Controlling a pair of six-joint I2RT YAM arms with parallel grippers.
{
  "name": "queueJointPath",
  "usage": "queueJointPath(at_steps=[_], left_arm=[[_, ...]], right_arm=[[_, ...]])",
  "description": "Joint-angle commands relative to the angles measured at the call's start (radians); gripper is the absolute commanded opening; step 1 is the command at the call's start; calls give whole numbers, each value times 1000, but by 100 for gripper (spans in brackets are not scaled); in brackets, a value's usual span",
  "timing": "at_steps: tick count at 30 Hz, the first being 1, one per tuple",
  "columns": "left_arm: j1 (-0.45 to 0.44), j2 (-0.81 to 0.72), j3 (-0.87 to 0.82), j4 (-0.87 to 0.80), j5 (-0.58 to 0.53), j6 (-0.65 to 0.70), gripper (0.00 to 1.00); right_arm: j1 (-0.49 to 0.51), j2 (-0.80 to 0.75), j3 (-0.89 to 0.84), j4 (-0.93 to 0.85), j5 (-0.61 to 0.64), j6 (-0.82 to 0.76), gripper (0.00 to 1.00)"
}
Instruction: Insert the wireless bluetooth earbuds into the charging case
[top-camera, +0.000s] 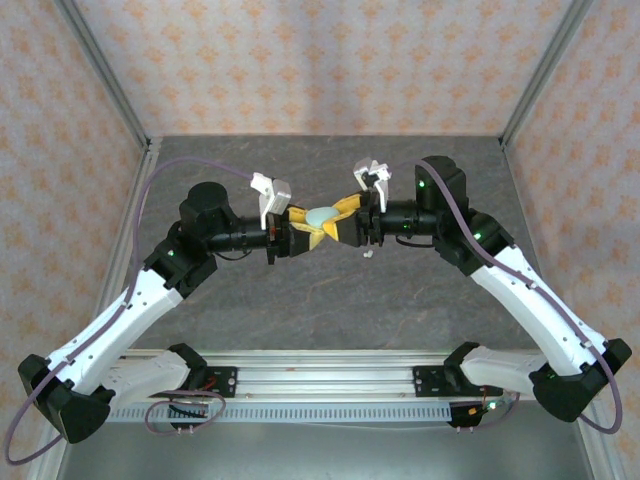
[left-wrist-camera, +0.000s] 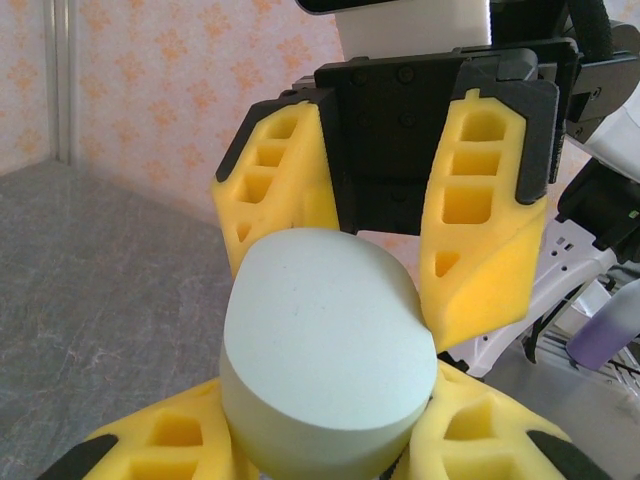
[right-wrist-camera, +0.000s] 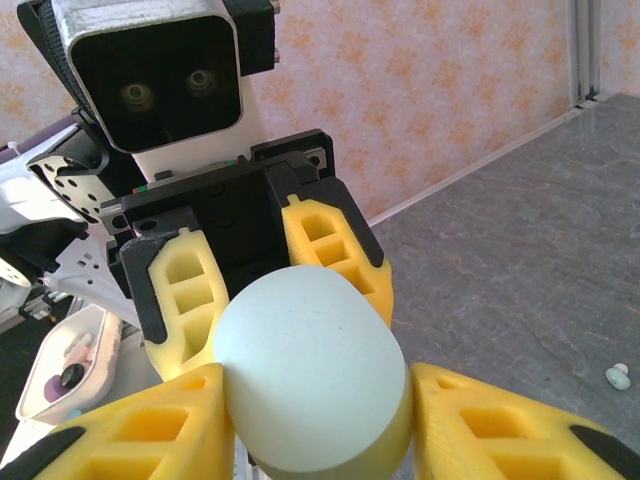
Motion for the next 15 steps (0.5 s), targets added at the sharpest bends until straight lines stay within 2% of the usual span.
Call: queueJointPath(at_steps=[1,7,15], left_arm=[[-13,-8,31,-10,34,16,6],[-15,-18,32,-16,34,20,6],[-18,-33,24,-8,22,18,6]], right_arm=[[5,-12,-5,122,35,63,43],[5,-5,-9,175,41,149,43],[5,0,-31,255,72,288,56]])
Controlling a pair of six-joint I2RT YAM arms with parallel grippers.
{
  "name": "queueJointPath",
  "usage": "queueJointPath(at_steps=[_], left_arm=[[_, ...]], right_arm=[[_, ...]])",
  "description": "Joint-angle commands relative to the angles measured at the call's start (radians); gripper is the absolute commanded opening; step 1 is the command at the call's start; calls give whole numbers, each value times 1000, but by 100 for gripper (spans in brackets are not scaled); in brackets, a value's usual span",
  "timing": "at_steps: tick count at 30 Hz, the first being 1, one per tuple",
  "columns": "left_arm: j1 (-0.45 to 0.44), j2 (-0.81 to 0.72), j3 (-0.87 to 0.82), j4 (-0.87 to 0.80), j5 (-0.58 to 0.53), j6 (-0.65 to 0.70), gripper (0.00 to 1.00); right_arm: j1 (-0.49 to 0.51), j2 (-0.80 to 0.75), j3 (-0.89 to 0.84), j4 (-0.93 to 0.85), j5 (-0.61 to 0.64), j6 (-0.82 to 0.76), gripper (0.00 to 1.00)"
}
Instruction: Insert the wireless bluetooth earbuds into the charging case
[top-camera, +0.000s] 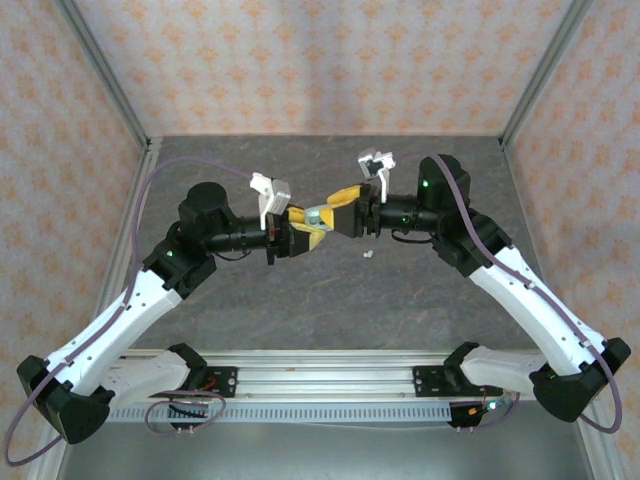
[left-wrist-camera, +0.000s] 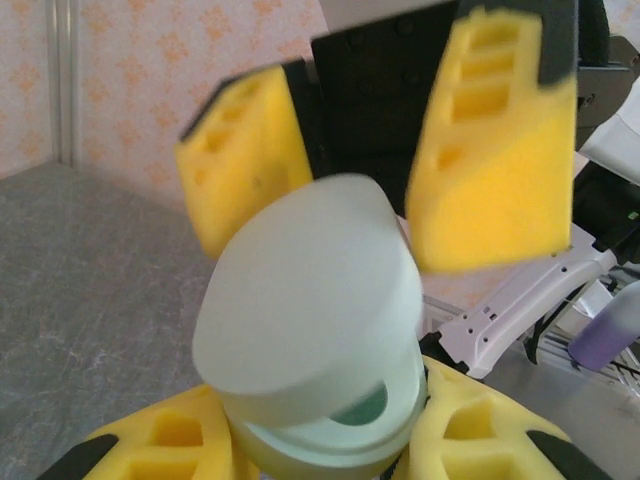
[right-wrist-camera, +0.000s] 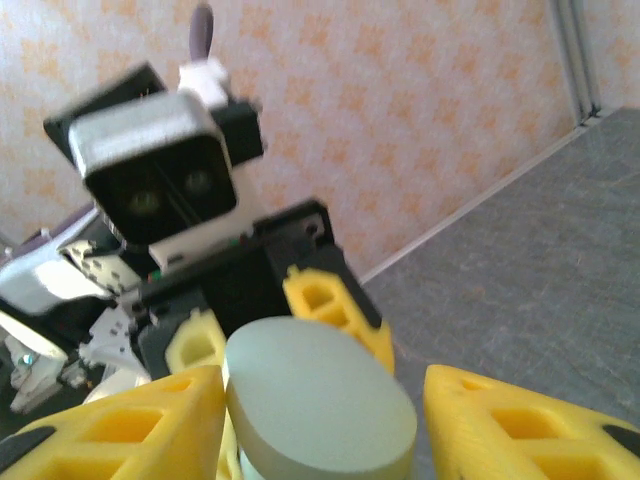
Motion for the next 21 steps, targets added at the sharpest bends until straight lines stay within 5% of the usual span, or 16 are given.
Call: queueJointPath(at_steps=[1,21], left_arm=[[-11,-28,15,8,26,14,6],[-15,-41,5,65,-21,-11,5]], right_arm=[[2,2,-18,113,39,92,57],[3,-7,-117,280,-43,258,61]])
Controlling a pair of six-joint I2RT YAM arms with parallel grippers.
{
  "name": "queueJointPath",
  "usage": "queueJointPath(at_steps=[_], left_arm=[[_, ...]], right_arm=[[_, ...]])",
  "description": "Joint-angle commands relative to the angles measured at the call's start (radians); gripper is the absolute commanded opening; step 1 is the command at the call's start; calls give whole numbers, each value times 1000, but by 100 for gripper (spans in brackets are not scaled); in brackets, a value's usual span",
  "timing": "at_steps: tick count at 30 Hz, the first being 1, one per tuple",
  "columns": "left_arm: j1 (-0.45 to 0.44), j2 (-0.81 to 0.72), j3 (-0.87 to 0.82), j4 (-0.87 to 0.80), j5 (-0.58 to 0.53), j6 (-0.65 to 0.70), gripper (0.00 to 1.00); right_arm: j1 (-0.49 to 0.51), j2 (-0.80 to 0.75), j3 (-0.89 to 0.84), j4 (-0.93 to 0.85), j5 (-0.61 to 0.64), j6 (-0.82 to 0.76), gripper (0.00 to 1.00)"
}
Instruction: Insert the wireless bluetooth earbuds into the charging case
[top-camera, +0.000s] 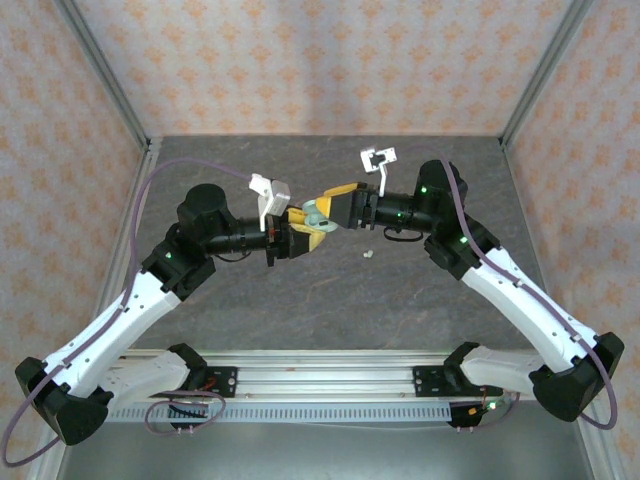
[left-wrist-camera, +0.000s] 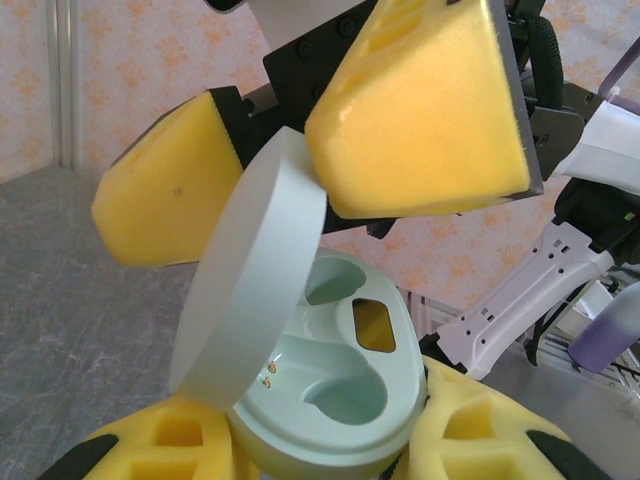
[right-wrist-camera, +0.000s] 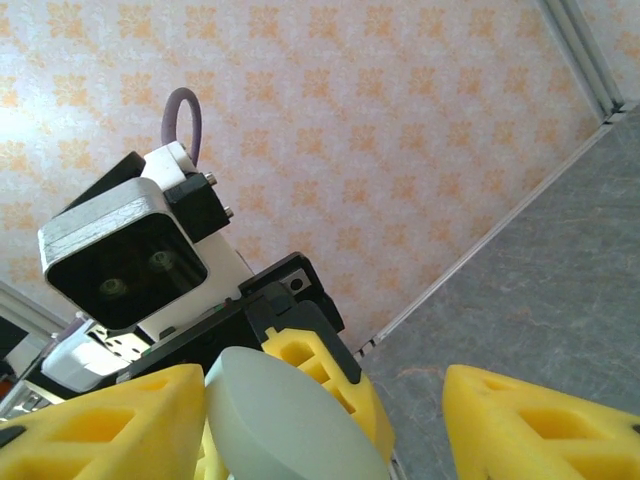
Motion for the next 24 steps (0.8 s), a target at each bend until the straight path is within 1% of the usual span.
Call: queueJointPath(at_steps=[1,4,8,15,20,24], left_arm=[[-8,-28,7,66,-3,-9,5],[-8,-23,11,62,2,-13,5],[-8,-20,9,57,7,-15,5],[-7,-23,10,54,5,-14,7],[-9,-21,13,62,-2,-15,15],[-13,-19,12,85,-6,-27,17]], right_arm=[[3,-10,-15,51,-51,2,58],[3,-14,-12,50,-52,-14,49],[3,-26,-13,48,-23,-38,37],[2,-51,-26,91,11,-58,29],[3,-65,-52,157,16,-33,24],[4,-66,-71,219,13,5,20]])
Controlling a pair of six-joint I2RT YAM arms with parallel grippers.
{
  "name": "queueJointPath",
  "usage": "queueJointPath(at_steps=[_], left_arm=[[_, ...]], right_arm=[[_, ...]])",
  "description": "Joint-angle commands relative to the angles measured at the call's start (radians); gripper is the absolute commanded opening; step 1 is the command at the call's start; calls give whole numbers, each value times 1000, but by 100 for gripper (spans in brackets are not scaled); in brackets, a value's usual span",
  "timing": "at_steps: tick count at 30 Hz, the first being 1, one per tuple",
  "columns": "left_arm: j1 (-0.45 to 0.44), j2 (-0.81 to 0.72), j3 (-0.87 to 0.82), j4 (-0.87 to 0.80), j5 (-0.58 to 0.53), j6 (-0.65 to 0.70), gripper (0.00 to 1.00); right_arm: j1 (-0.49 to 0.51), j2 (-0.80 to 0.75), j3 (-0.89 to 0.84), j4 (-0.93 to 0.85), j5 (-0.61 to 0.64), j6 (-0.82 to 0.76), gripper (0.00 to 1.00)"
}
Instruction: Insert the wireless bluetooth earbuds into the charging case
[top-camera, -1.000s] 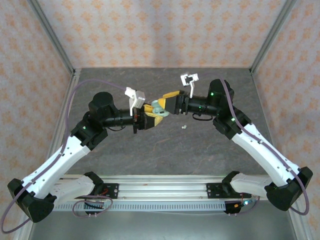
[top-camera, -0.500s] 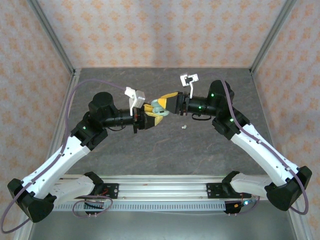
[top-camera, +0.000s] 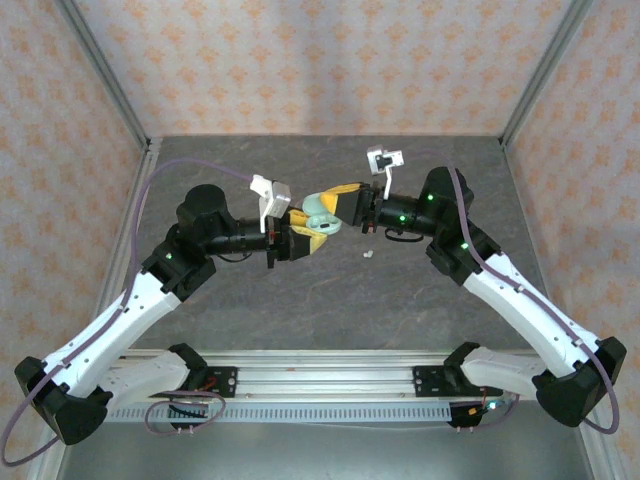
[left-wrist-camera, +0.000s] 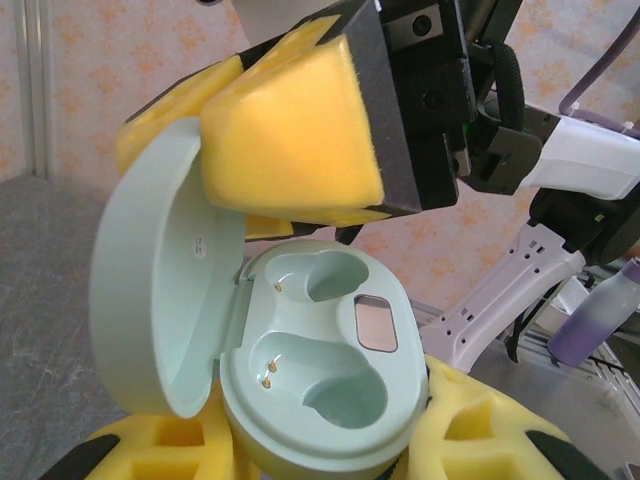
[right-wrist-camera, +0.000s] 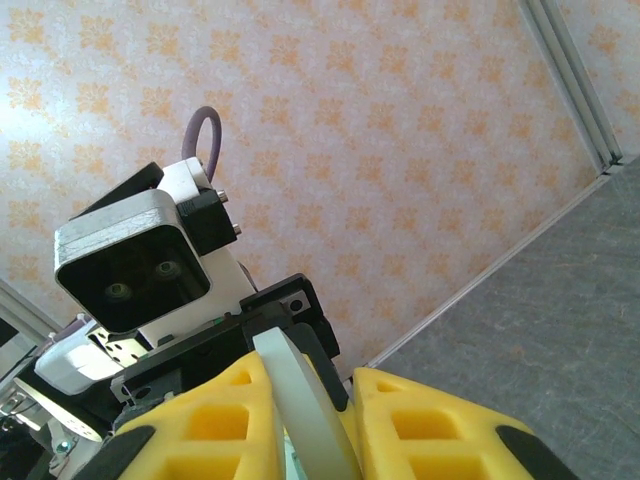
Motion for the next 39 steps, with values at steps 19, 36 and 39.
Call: queueJointPath(at_steps=[19,36,39], left_arm=[[-36,-3,-8,161,-79,-70,50],[-24,-62,7,3,-74,38,74],[-24,-52,3,36,-61,25,75]], right_arm=[[9,-43,-11,102,4,-29,9],[9,-93,53,-154,40,-380,10],[10,-96,42,-130,24,-377,10]])
